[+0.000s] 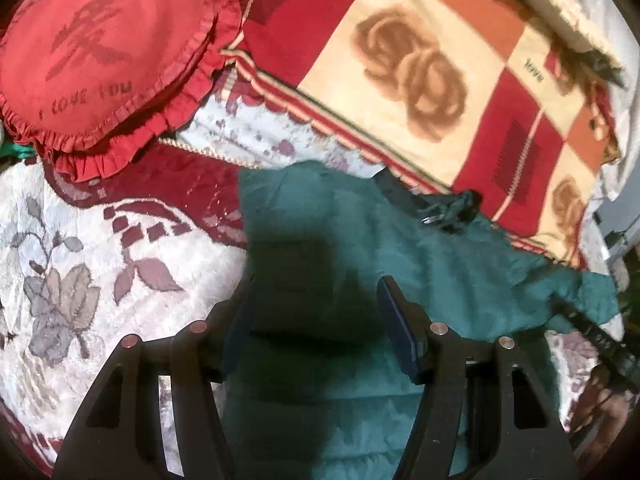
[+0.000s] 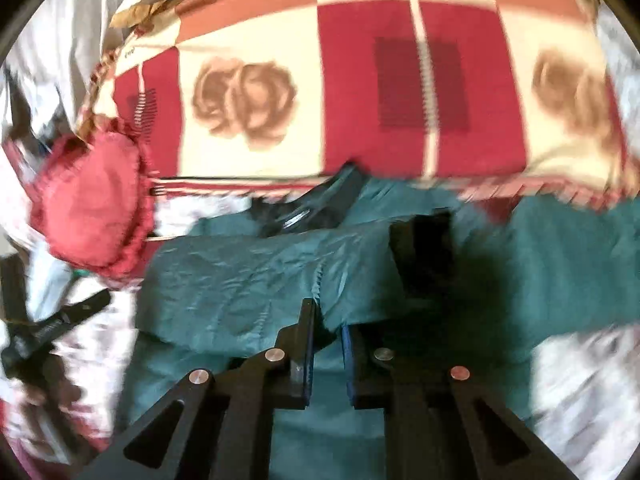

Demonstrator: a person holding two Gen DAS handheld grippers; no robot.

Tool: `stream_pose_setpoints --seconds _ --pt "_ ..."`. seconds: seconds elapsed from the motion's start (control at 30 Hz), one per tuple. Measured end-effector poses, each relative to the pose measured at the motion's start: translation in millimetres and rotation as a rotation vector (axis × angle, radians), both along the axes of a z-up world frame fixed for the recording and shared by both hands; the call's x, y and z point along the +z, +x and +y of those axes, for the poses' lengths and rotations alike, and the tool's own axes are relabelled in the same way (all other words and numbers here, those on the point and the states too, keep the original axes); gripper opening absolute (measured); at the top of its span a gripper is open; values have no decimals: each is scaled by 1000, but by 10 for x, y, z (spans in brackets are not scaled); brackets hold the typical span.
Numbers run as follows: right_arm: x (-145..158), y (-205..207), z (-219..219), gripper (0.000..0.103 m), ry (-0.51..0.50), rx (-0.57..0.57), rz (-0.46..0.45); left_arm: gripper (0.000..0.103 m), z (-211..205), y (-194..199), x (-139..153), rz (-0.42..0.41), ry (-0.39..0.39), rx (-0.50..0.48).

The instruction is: Fold large clothes

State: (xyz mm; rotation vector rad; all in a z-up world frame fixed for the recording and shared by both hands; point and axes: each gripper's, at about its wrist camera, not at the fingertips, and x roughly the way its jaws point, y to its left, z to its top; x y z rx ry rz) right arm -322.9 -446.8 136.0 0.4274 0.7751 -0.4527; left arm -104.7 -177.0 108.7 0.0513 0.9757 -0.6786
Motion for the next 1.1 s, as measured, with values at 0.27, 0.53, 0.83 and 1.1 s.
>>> stream_pose_setpoints --seconds 0.27,0.53,0.83,1.1 --pt "-352 -170 -397 36 49 -111 138 61 -206 39 -425 36 105 10" --pt "120 -264 -92 36 66 12 9 61 -223 5 -184 -14 53 38" --pt "-206 292 -100 36 44 34 71 61 -392 -48 -249 -71 110 23" --pt "-624 335 -374 36 40 -9 173 61 -514 -19 -448 -60 146 14"
